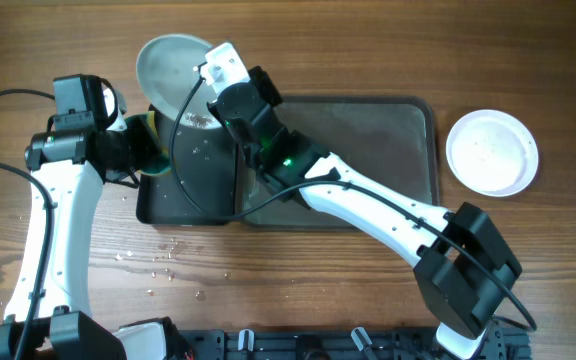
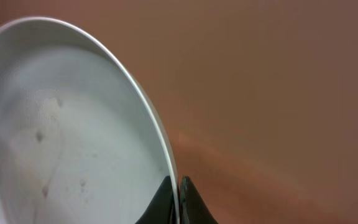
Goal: Clean dirty plates on tray and stack at the side
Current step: 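Lift the cleaned plate with the right gripper and stack it on the right plates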
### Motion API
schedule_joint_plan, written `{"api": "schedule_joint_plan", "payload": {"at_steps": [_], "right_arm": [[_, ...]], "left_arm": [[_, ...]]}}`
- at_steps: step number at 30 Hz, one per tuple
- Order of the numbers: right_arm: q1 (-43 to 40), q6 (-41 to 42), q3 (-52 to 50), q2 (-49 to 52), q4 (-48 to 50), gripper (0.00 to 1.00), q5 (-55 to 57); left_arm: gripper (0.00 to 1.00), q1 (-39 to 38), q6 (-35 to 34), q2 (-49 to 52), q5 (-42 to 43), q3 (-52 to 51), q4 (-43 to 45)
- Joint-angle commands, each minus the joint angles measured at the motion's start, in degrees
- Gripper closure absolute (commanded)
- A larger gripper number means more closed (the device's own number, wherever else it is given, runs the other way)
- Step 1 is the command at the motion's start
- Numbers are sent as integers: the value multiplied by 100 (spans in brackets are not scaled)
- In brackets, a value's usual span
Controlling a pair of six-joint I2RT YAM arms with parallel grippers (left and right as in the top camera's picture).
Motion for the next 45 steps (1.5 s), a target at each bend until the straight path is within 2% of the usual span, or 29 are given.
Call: {"api": "schedule_joint_plan", "payload": {"at_steps": [1, 11, 14, 30, 32, 34, 36, 38, 40, 42, 45], "right_arm": [[155, -1408, 94, -160, 608, 96, 223], [334, -3967, 94, -162, 2483, 96, 225], [391, -4428, 94, -162, 2966, 96, 225], [446, -4398, 94, -160, 2918, 96, 238], [402, -3845, 94, -162, 2704, 96, 271], [286, -2929, 94, -160, 2280, 96, 269], [142, -1805, 94, -162, 1725, 96, 267], [-107, 79, 94, -160, 636, 96, 155], [-337, 1370, 94, -160, -313, 96, -398], [-632, 2675, 92, -160, -1235, 96, -1478], [-940, 3471, 92, -160, -1665, 96, -2245]], "left_arm": [[96, -15, 96, -9, 46, 20, 17], [96, -15, 96, -9, 46, 20, 17], [96, -15, 96, -9, 46, 20, 15], [96, -15, 96, -9, 46, 20, 17], [96, -15, 98, -9, 46, 20, 17], [96, -15, 98, -9, 46, 20, 17], [96, -15, 98, -9, 46, 20, 17], [96, -15, 98, -9, 46, 20, 17], [96, -15, 98, -9, 46, 20, 15], [96, -15, 98, -9, 48, 20, 15], [96, -15, 98, -9, 46, 20, 17]]}}
